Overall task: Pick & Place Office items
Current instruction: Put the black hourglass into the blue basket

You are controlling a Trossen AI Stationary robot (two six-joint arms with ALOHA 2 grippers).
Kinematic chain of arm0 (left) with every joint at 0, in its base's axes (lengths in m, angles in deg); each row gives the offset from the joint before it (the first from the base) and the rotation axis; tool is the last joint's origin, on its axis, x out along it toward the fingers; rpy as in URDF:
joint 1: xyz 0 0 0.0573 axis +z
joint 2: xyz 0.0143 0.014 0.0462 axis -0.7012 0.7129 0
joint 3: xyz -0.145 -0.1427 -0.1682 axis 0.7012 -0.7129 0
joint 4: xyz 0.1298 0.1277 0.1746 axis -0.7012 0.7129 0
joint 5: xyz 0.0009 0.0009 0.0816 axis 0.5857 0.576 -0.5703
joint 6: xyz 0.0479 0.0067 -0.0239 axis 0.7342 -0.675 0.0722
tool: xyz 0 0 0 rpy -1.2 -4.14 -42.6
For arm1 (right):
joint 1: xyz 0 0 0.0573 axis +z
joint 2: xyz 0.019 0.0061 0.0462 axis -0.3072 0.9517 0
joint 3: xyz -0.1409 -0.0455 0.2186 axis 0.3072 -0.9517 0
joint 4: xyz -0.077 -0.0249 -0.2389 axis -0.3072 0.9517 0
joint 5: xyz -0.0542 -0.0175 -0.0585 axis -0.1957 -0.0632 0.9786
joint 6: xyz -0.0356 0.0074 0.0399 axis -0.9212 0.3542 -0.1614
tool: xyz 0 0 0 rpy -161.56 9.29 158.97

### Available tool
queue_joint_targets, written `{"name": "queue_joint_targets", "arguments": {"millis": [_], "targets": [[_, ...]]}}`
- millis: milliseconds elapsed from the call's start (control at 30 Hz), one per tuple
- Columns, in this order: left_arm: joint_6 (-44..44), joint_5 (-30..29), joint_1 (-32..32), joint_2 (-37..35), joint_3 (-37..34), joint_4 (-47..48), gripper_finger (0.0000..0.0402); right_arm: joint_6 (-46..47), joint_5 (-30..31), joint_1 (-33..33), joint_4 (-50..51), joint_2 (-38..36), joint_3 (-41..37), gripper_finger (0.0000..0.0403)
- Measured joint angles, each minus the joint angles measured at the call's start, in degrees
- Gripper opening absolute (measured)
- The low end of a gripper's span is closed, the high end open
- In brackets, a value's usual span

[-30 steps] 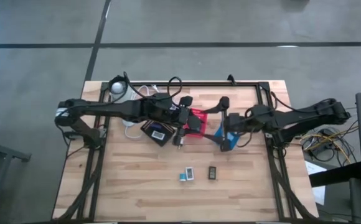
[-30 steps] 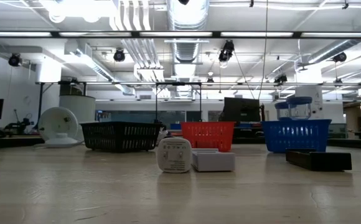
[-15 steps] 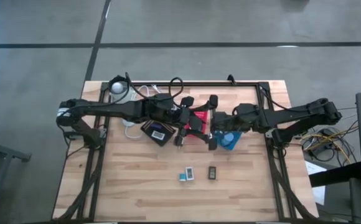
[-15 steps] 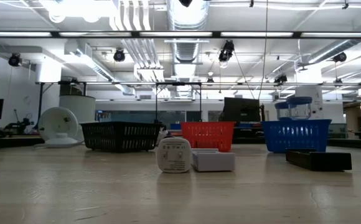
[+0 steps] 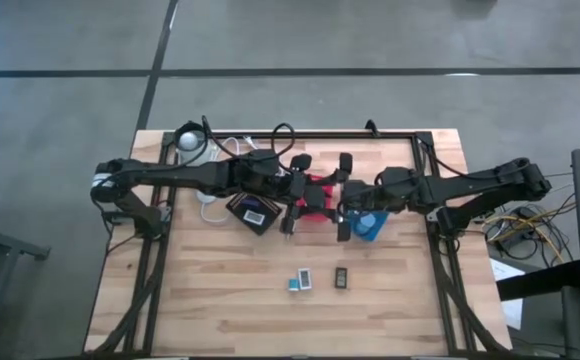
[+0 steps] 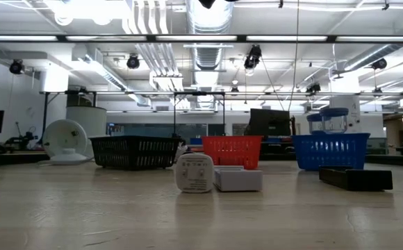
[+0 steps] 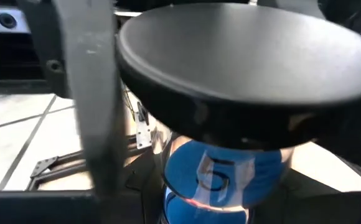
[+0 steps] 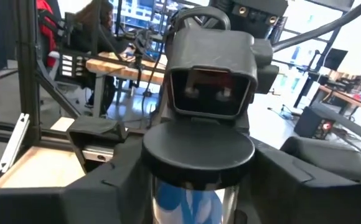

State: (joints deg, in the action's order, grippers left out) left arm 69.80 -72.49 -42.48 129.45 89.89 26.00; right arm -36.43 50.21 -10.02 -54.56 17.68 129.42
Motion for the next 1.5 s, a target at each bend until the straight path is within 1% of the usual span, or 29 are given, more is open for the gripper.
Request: {"name": "queue_joint_targets", "arguments": {"millis": [100,600,633,667,767,833,900,967,1100,1233,1433,1500], "targets": [[0.4,-0.1,0.0,0.0,0.0,-0.1,0.0171,0.1,0.0,0.0,0.1,-0.1,-0.1,0.0186],[0.1,0.0,0.0,-0.1,0.0,0.1,0.0172,-0.3,0.1,0.0,0.2,-0.2,0.1,0.0184],[-0.1,-0.1,0.0,-0.1,0.0,0.2,0.0182,-0.5,0.1,0.0,0.2,-0.3,0.0,0.0184],[-0.6,-0.2,0.0,-0.1,0.0,0.2,0.0202,-0.8,0.2,0.0,0.2,-0.4,0.0,0.0184],[-1.6,-1.5,-0.1,-0.1,0.0,0.5,0.0274,-0.9,0.4,-0.1,0.1,-0.9,-0.1,0.0184],[-2.0,-1.6,-0.1,-0.1,0.0,0.7,0.0314,-0.9,0.5,-0.1,0.0,-1.2,-0.1,0.0184],[-2.0,-1.7,-0.1,-0.2,0.0,1.1,0.0344,-0.8,0.5,-0.1,0.1,-1.5,-0.2,0.0184],[-2.0,-1.8,-0.1,-0.7,0.0,2.6,0.0364,-0.6,0.5,-0.1,0.9,-2.1,-0.2,0.0184],[-2.1,-2.0,-0.1,-3.1,0.0,6.8,0.0377,0.1,0.4,-0.1,2.4,-3.4,-0.5,0.0184],[-4.1,-1.9,0.0,-7.1,0.0,15.1,0.0376,0.3,0.3,-0.1,2.8,-4.9,-0.8,0.0184],[-7.2,-1.6,-0.1,-15.7,0.0,28.7,0.0375,0.5,0.3,-0.1,3.1,-6.0,-0.9,0.0184],[-8.0,-1.7,-0.3,-19.0,-0.7,31.8,0.0369,0.8,0.2,0.0,4.2,-6.3,-0.9,0.0184]]}}
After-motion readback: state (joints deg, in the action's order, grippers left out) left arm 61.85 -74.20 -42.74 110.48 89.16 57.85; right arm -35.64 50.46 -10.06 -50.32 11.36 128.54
